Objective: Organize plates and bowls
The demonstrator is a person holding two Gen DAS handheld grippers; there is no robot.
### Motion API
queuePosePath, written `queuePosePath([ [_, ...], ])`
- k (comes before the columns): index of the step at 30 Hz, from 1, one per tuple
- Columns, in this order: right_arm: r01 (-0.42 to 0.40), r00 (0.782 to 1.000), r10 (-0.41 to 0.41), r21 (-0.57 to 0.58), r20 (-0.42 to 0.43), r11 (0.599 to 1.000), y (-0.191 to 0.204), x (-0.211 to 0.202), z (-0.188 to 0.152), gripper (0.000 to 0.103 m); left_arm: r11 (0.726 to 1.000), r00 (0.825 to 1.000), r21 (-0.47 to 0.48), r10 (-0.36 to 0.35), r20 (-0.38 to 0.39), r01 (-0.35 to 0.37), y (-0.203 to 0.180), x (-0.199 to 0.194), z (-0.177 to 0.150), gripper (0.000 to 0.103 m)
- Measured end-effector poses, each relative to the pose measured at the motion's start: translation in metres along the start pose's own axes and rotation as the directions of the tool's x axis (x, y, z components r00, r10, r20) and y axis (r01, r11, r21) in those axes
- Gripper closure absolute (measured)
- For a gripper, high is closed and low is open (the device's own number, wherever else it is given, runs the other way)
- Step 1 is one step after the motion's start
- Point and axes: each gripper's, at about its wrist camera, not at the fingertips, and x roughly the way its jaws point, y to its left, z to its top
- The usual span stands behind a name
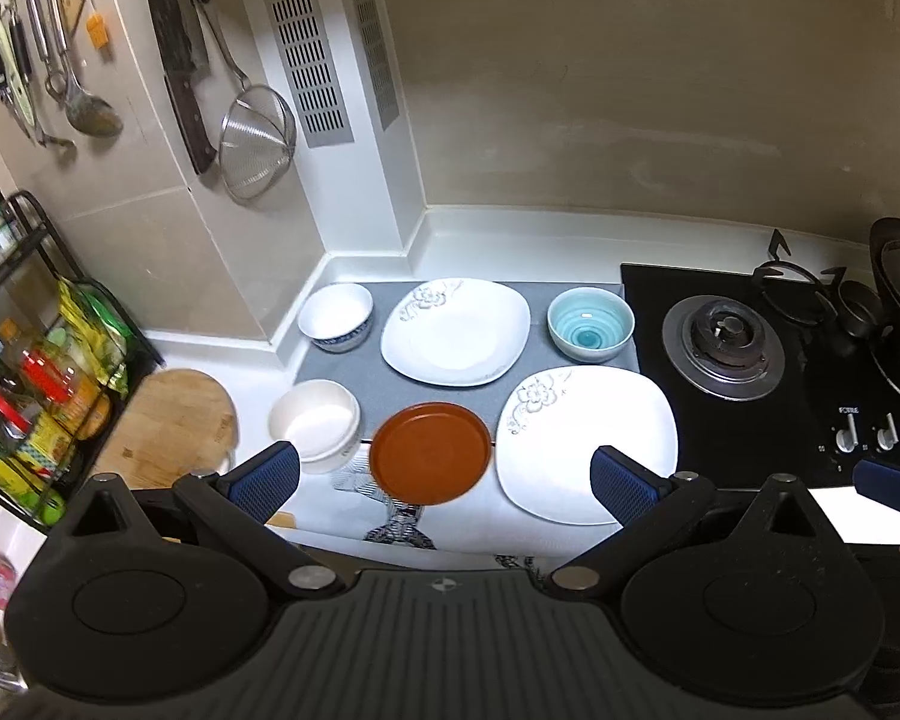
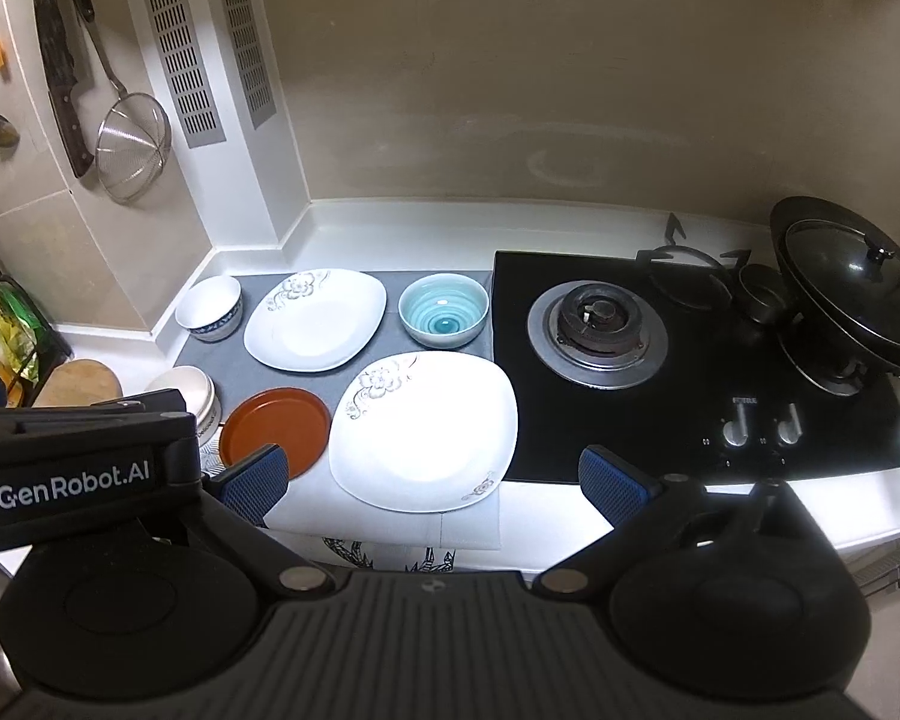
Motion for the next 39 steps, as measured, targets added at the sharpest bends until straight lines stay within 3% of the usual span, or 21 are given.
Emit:
queuePosePath([
  [3, 0.010, 1.000, -0.010, -0.014, 0.003, 1.000, 0.001, 0.014, -0.003, 0.000, 0.998, 0.999, -0.043, -0.037, 0.029, 0.039, 0.003, 0.018, -0.006, 0.000],
  [5, 0.024, 1.000, -0.024, -0.022, -0.008, 0.999, 0.000, 0.029, -0.008, 0.000, 0.992, 0.993, -0.078, -0.095, 0.071, 0.101, 0.005, 0.036, -0.017, 0.000],
  [6, 0.031, 0.999, -0.032, -0.036, -0.024, 0.999, 0.001, 0.038, -0.011, 0.000, 0.989, 0.991, -0.078, -0.121, 0.052, 0.125, 0.005, 0.048, -0.020, 0.000],
  [8, 0.030, 0.998, -0.035, -0.073, -0.056, 0.997, 0.006, 0.056, -0.018, 0.000, 0.986, 0.987, -0.077, -0.151, -0.061, 0.146, 0.006, 0.081, -0.025, 0.000],
  [10, -0.005, 0.997, 0.000, -0.067, -0.073, 0.998, 0.007, 0.070, -0.026, 0.000, 0.980, 0.970, -0.101, -0.188, -0.157, 0.174, 0.014, 0.114, -0.026, 0.001],
  [13, -0.040, 0.999, 0.040, -0.023, 0.029, 0.999, -0.006, 0.081, -0.035, 0.000, 0.915, 0.915, -0.202, -0.379, -0.136, 0.349, 0.040, 0.153, -0.033, 0.006],
  [15, -0.024, 0.997, 0.028, -0.052, 0.071, 0.998, -0.014, 0.088, -0.035, 0.000, 0.889, 0.890, -0.213, -0.436, -0.129, 0.405, 0.050, 0.176, -0.033, 0.007],
  [16, -0.020, 0.998, 0.024, -0.067, 0.066, 0.998, -0.019, 0.093, -0.033, 0.000, 0.875, 0.875, -0.214, -0.466, -0.129, 0.435, 0.055, 0.187, -0.032, 0.007],
  [18, -0.025, 0.999, 0.026, -0.058, 0.028, 0.998, -0.032, 0.108, -0.026, 0.000, 0.824, 0.818, -0.241, -0.554, -0.155, 0.512, 0.064, 0.205, -0.032, 0.007],
  [21, -0.069, 0.997, 0.070, 0.064, -0.018, 0.996, -0.055, 0.126, -0.013, 0.000, 0.778, 0.764, -0.281, -0.619, -0.183, 0.562, 0.071, 0.240, -0.015, 0.014],
  [22, -0.102, 0.994, 0.104, 0.105, -0.018, 0.989, -0.061, 0.130, -0.011, 0.000, 0.760, 0.745, -0.294, -0.640, -0.188, 0.579, 0.074, 0.252, -0.011, 0.019],
  [24, -0.158, 0.987, 0.162, 0.147, -0.017, 0.976, -0.068, 0.143, -0.004, 0.000, 0.709, 0.691, -0.315, -0.698, -0.189, 0.630, 0.080, 0.279, -0.001, 0.028],
  [27, -0.149, 0.988, 0.156, 0.196, -0.022, 0.969, -0.070, 0.163, 0.006, 0.000, 0.676, 0.644, -0.302, -0.735, -0.212, 0.672, 0.068, 0.315, 0.024, 0.046],
  [29, -0.158, 0.985, 0.168, 0.253, -0.022, 0.954, -0.074, 0.174, 0.011, 0.002, 0.671, 0.623, -0.279, -0.741, -0.250, 0.687, 0.058, 0.340, 0.034, 0.060],
  [32, -0.145, 0.986, 0.163, 0.275, -0.043, 0.950, -0.075, 0.189, 0.016, 0.012, 0.694, 0.616, -0.249, -0.717, -0.327, 0.676, 0.041, 0.379, 0.043, 0.066],
  [35, -0.080, 0.994, 0.098, 0.300, -0.043, 0.951, -0.084, 0.199, 0.018, 0.031, 0.742, 0.623, -0.205, -0.654, -0.431, 0.638, 0.026, 0.415, 0.043, 0.066],
  [36, -0.053, 0.996, 0.073, 0.338, -0.045, 0.940, -0.091, 0.202, 0.017, 0.041, 0.745, 0.618, -0.200, -0.648, -0.445, 0.637, 0.022, 0.420, 0.044, 0.066],
  [37, -0.038, 0.997, 0.063, 0.379, -0.054, 0.925, -0.099, 0.206, 0.015, 0.045, 0.743, 0.607, -0.208, -0.649, -0.460, 0.637, 0.020, 0.425, 0.043, 0.067],
  [38, -0.043, 0.996, 0.074, 0.417, -0.058, 0.908, -0.107, 0.211, 0.014, 0.053, 0.734, 0.585, -0.225, -0.657, -0.476, 0.641, 0.017, 0.430, 0.041, 0.069],
  [39, -0.055, 0.994, 0.092, 0.442, -0.062, 0.895, -0.114, 0.217, 0.012, 0.054, 0.720, 0.559, -0.243, -0.670, -0.488, 0.650, 0.014, 0.435, 0.040, 0.071],
])
